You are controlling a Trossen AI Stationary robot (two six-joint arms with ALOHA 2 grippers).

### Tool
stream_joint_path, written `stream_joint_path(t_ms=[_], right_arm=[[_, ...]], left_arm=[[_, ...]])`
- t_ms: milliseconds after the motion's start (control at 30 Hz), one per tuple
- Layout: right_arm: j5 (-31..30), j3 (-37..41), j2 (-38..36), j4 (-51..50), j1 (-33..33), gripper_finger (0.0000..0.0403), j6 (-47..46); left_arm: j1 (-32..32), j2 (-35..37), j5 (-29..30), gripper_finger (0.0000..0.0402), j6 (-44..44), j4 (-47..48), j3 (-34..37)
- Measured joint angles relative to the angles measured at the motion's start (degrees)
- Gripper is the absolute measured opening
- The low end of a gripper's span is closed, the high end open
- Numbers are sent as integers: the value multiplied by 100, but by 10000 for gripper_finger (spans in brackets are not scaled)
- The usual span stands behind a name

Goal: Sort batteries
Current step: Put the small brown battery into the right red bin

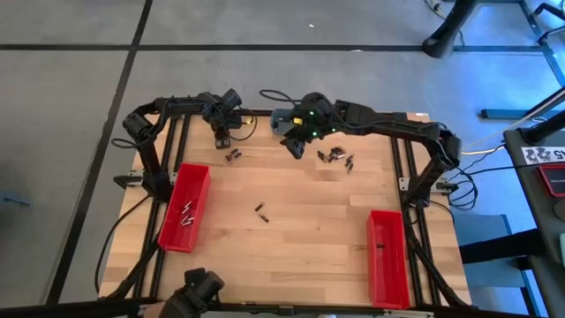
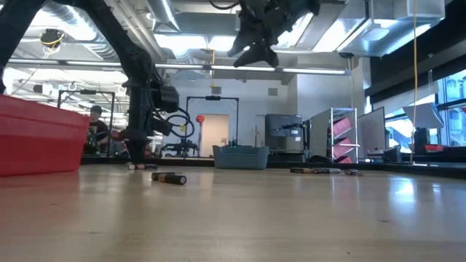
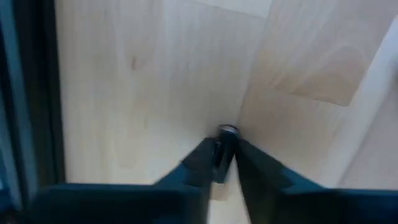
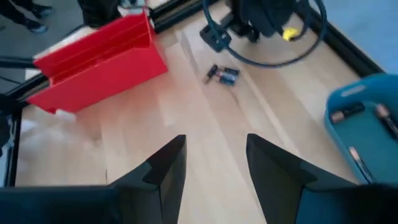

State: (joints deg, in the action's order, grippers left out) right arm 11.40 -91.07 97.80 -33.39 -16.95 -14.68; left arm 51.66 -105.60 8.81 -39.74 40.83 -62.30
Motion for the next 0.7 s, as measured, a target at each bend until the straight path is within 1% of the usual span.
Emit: stream_joint_path(t_ms=[33,100,200,267,367,467,533,600,700], right_arm=[[10,0,-52,-157,-11,170,0],[-40,0,-171,-293,0,170,7],[-213,0,-394,-587,6,170,12],[-339,0,-546,-751,52,170,11],[-663,0,-705,-927,143,170,13],[-910,0,-756,-1020,270,170,47],[-994,76,-762,-888,370,170,138],[-1090,317,-766,-533,495,170,143],[-1091,836,-755,479,622,170,69]], left_arm=[[-24,0,14,32,100,11,0],[-64,-2,0,15,299,45,0],[-96,34,-120,19,565,144,0],[-121,128,-147,14,806,170,20],[-149,497,-364,10,1267,315,58],[-146,1020,-815,10,1806,224,24],[-156,1370,-1202,9,2160,232,35],[-179,1803,-1642,9,2505,170,31],[-277,2424,-2493,9,2956,90,28]])
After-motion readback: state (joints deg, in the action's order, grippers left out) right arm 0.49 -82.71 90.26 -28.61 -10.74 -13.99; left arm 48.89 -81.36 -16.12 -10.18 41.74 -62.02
